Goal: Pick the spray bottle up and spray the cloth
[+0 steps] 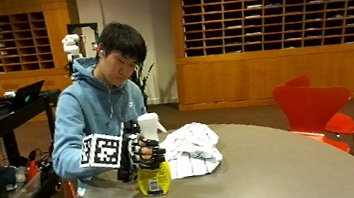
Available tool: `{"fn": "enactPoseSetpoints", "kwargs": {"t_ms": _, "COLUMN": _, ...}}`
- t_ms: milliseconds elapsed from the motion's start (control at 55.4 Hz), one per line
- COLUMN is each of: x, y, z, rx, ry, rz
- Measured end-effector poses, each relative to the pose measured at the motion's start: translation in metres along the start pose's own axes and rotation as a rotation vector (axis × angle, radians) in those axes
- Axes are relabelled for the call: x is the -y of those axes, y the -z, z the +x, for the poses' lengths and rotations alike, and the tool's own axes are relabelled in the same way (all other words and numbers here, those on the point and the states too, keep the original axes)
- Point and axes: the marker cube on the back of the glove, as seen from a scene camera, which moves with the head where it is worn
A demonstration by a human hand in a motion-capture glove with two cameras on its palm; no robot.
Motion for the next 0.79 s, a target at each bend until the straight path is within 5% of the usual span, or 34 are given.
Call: {"fn": "enactPoseSetpoints", "kwargs": {"t_ms": 794, "x": 0.0076, "y": 0.0008, "z": 0.0012, "rx": 0.162, "ry": -0.088, "rz": 0.023}}
